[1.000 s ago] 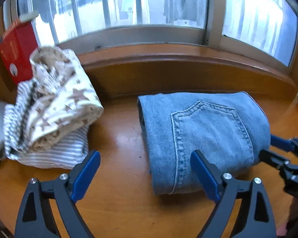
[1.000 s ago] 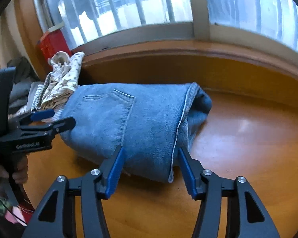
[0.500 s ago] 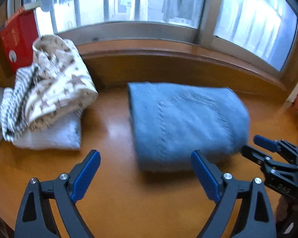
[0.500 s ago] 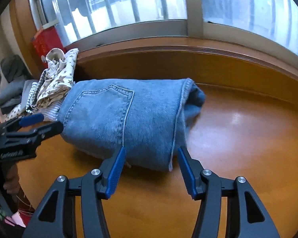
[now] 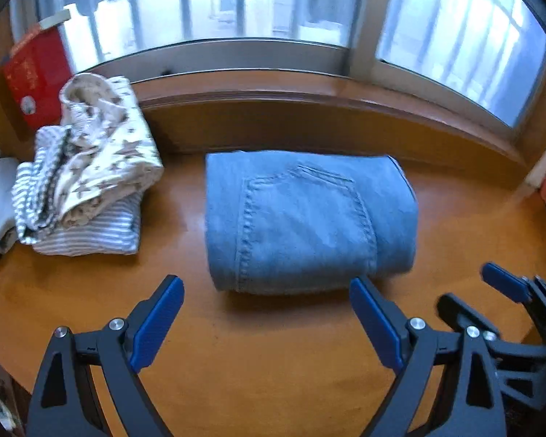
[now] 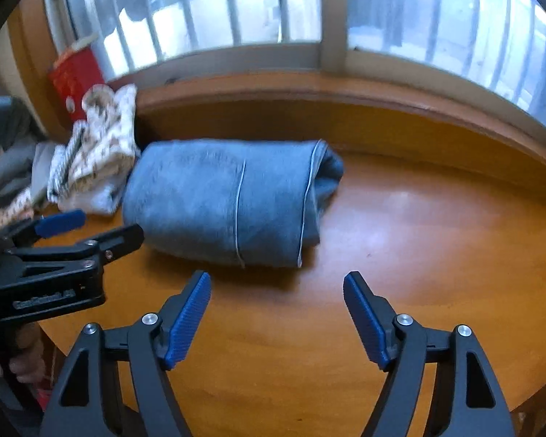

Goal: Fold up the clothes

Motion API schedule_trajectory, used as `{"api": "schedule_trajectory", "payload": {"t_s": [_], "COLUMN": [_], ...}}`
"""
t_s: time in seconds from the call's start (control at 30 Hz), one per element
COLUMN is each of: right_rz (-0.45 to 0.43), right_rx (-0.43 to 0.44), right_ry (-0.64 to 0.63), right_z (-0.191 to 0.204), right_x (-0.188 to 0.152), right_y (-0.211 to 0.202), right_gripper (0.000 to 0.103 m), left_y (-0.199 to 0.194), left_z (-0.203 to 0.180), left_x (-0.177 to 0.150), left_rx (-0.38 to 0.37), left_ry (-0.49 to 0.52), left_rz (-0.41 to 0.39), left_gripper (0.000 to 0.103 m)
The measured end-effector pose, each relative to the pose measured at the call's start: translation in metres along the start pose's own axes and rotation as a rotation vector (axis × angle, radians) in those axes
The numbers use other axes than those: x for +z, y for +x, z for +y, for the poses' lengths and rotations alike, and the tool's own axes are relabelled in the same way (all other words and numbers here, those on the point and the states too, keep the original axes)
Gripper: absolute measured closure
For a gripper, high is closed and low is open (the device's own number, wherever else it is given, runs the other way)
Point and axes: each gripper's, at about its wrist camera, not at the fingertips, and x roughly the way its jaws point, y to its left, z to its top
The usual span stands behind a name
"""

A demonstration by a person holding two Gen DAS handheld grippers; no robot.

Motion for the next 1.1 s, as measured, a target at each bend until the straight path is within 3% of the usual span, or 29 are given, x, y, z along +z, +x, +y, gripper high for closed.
{"api": "schedule_trajectory", "payload": {"t_s": [0.23,0.4,0.7,1.1], "right_rz": [0.040,0.009,0.060,0.066], "right_rx": [-0.017,-0.045,-0.026,-0.034], "right_ry": [0.024,0.003,0.004,0.020], "right_z": [-0.004,0.000,0.004,-0.003], "right_x": [-0.004,-0.002,-0.011,-0.011], "right_y": [0.023,0.022,0.025,0.026], "right_gripper": [0.022,0.022,0.022,0.022], "left_y": [0.024,0.023,0.022,0.019], "left_z": [0.002,0.008,-0.001,-0.009], "left_x": [-0.019,-0.025,-0.034,-0.033], "left_rx": [0.075,0.063,0.021,0.017], "left_ry": [0.009,-0.015,0.015,0.031], "left_rz": [0.003,0.033,0.083,0.081], "left_gripper": [0.010,0.010,0.010,0.010]}}
